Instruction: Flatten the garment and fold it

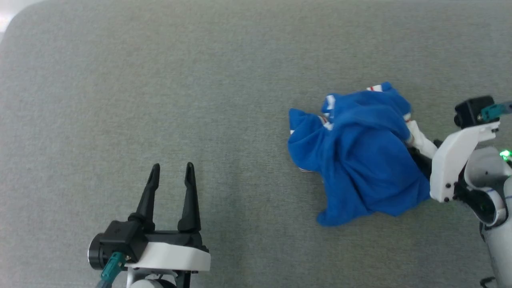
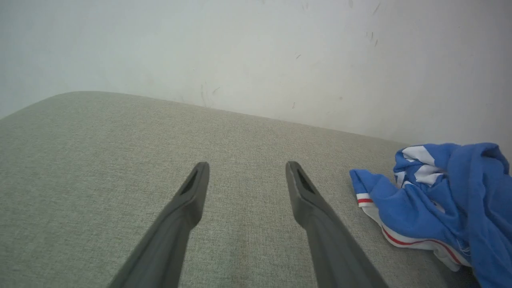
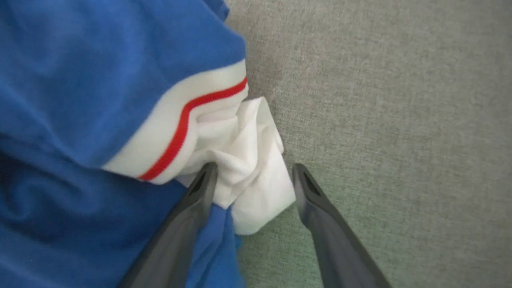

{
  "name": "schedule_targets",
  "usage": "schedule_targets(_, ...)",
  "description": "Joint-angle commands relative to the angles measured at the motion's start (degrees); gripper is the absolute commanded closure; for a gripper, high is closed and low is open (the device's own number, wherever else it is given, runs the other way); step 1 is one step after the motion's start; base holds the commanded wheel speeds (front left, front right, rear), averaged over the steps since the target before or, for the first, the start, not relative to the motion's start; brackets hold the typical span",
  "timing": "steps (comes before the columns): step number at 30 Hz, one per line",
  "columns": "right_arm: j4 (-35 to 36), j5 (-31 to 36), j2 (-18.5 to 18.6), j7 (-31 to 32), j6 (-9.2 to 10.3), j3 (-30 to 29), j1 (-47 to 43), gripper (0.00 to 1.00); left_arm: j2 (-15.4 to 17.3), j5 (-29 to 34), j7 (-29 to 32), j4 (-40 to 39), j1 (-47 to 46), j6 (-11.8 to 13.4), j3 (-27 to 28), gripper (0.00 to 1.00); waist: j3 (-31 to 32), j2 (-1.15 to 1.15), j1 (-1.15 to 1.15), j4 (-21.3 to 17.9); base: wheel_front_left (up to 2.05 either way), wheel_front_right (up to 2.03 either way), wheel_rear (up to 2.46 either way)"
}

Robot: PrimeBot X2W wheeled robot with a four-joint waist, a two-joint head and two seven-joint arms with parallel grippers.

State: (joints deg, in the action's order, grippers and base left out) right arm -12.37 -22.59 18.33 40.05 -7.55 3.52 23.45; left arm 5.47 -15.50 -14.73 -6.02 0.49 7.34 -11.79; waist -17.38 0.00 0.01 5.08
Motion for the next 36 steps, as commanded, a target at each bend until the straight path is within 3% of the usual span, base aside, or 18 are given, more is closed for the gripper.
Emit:
schedule_targets(1,-0.7,0.4,0.5,-0.5,0.06,0.4,-0.9,0.0,-0.3,0.8,-0.3,0.3,-1.0,-0.5,0.2,0.0,-1.2,0.0,-0.01,1.5,0.0,0.0,0.0)
schedule_targets(4,-3.2,0.5,1.4,-0.3,0.06,2.3,-2.0,0.0,-0.8,1.2,-0.3,0.8,-1.3,-1.0,0.1,0.0,-1.4,0.0,-0.01,2.3,0.0,0.0,0.0)
schedule_targets(5,-4.0,0.2,1.4,-0.1,0.06,2.5,-2.3,0.66,-1.0,1.3,-0.3,0.9,-1.3,-1.1,0.2,0.0,-1.4,0.0,-0.01,2.4,0.0,0.0,0.0)
schedule_targets(6,-4.5,0.3,1.4,0.0,0.06,2.7,-2.5,1.0,-1.1,1.4,-0.3,1.0,-1.3,-1.2,0.3,0.0,-1.3,0.0,-0.01,2.5,0.0,0.0,0.0)
schedule_targets(15,-1.9,-0.1,2.0,-8.6,0.06,2.7,3.3,1.0,-1.7,1.7,-0.3,2.0,-0.2,-2.0,2.0,0.0,2.3,0.0,-0.01,-0.1,0.0,0.0,0.0)
schedule_targets(23,1.1,1.3,5.3,-14.9,0.06,-4.4,11.3,1.0,-1.9,2.1,-0.3,2.1,1.0,-2.6,3.0,0.0,5.1,0.0,-0.01,-2.5,0.0,0.0,0.0)
schedule_targets(26,0.6,3.6,7.5,-15.9,0.06,-8.9,7.9,1.0,-1.9,2.5,-0.3,1.8,1.4,-2.8,3.4,0.0,5.2,0.0,-0.01,-2.5,0.0,0.0,0.0)
schedule_targets(31,-3.4,8.0,10.1,-17.1,0.06,-16.8,-6.2,1.0,-1.9,2.7,-0.3,1.8,2.3,-3.0,3.4,0.0,5.0,0.0,-0.01,-1.3,0.0,0.0,0.0)
schedule_targets(36,-7.2,10.1,8.6,-18.4,0.06,-21.2,-14.9,1.0,-1.8,2.7,-0.3,1.9,3.0,-3.1,3.8,0.0,4.8,0.0,-0.01,-0.9,0.0,0.0,0.0)
